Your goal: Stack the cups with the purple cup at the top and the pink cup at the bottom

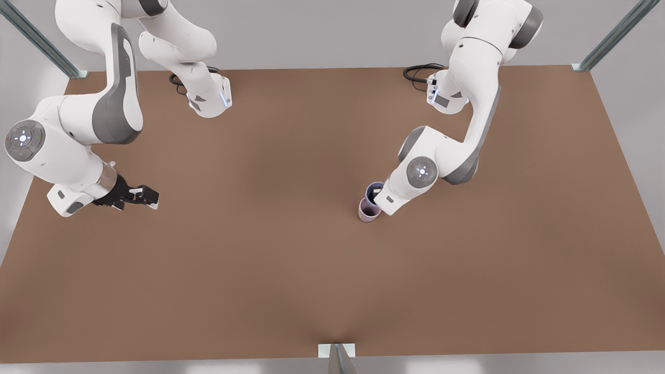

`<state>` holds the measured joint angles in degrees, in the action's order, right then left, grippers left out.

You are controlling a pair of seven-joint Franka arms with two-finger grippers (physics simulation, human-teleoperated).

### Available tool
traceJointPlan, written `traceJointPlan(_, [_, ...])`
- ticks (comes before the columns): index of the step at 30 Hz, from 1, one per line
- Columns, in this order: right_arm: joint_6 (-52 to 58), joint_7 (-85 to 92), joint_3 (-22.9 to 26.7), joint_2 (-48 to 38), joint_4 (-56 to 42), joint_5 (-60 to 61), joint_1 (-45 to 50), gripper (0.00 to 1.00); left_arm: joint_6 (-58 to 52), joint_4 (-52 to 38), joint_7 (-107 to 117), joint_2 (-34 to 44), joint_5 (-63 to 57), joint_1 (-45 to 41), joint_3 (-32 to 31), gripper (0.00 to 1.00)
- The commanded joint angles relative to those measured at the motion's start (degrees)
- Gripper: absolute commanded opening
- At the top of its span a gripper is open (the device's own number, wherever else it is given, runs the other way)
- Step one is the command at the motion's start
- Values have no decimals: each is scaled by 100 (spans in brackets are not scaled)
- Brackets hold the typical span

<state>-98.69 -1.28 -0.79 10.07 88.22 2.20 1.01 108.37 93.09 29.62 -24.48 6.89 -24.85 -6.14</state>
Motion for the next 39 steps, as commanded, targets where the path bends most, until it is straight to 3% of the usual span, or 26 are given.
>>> traceJointPlan(1, [-9, -30, 0, -5, -7, 9, 13, 100, 334, -19, 976, -48, 32, -37, -1, 21])
traceJointPlan(24, [-36, 40, 9, -22, 2, 53, -49, 100, 870, 165, 958, -417, -12, -37, 8, 22])
traceJointPlan(25, [-36, 40, 9, -22, 2, 53, -48, 100, 870, 174, 906, -417, -12, -37, 8, 69])
traceJointPlan(26, [-36, 40, 9, -22, 11, 53, -57, 100, 861, 183, 906, -417, -21, -37, 8, 100])
traceJointPlan(31, [-36, 40, 9, -22, 19, 53, -57, 100, 651, 174, 836, -233, -82, 24, 78, 99])
traceJointPlan(32, [-27, 49, 9, -22, 20, 53, -57, 100, 71, 104, 616, 13, -258, 103, 218, 99])
traceJointPlan(35, [-18, 49, 18, -22, 11, 53, -57, 100, -2274, -818, -1252, 725, -302, 227, 1122, 99])
traceJointPlan(36, [-36, 49, 18, -22, 11, 53, -57, 100, -2628, -872, -2416, 1164, -451, 227, 1686, 100])
traceJointPlan(39, [-9, 49, 18, -31, 11, 53, -66, 100, -2646, -881, -2505, 1534, -847, 227, 1923, 100])
